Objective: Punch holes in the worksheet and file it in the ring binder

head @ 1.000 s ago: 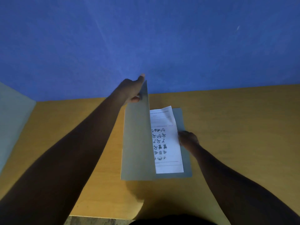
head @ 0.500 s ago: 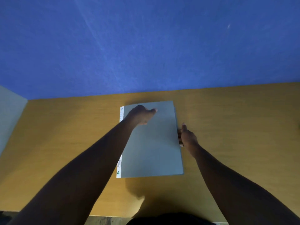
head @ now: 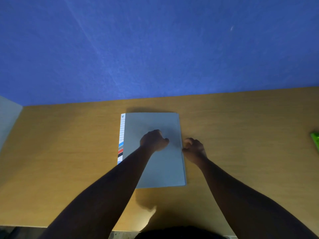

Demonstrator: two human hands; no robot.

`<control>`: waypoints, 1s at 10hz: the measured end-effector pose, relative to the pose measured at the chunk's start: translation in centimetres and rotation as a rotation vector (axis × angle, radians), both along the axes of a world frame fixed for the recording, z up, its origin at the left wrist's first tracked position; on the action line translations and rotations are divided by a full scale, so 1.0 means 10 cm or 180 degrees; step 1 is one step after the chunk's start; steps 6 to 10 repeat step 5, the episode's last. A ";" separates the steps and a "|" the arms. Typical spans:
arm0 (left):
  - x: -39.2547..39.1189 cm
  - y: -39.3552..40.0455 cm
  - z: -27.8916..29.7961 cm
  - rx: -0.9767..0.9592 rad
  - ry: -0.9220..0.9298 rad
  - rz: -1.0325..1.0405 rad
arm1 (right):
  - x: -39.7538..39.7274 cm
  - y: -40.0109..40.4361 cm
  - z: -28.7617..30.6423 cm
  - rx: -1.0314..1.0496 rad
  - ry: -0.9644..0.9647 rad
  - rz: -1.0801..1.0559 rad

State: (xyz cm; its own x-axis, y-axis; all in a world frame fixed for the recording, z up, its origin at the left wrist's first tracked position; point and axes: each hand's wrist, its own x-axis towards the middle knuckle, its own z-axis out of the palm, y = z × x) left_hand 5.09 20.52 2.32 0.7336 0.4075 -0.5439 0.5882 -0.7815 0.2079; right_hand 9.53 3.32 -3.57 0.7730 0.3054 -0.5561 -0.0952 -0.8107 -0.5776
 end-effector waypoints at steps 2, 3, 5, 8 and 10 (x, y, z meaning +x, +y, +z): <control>-0.01 -0.16 -0.04 0.0230 -0.0042 -0.0051 | 0.05 -0.16 0.06 0.0042 -0.0099 0.0086; 0.05 -0.23 0.03 0.0318 -0.0070 -0.0126 | 0.09 -0.25 0.13 0.0040 -0.0241 0.0166; 0.17 -0.41 0.13 0.0443 -0.0163 -0.0291 | 0.24 -0.36 0.36 -0.0094 -0.0718 0.0620; 0.17 -0.41 0.13 0.0443 -0.0163 -0.0291 | 0.24 -0.36 0.36 -0.0094 -0.0718 0.0620; 0.17 -0.41 0.13 0.0443 -0.0163 -0.0291 | 0.24 -0.36 0.36 -0.0094 -0.0718 0.0620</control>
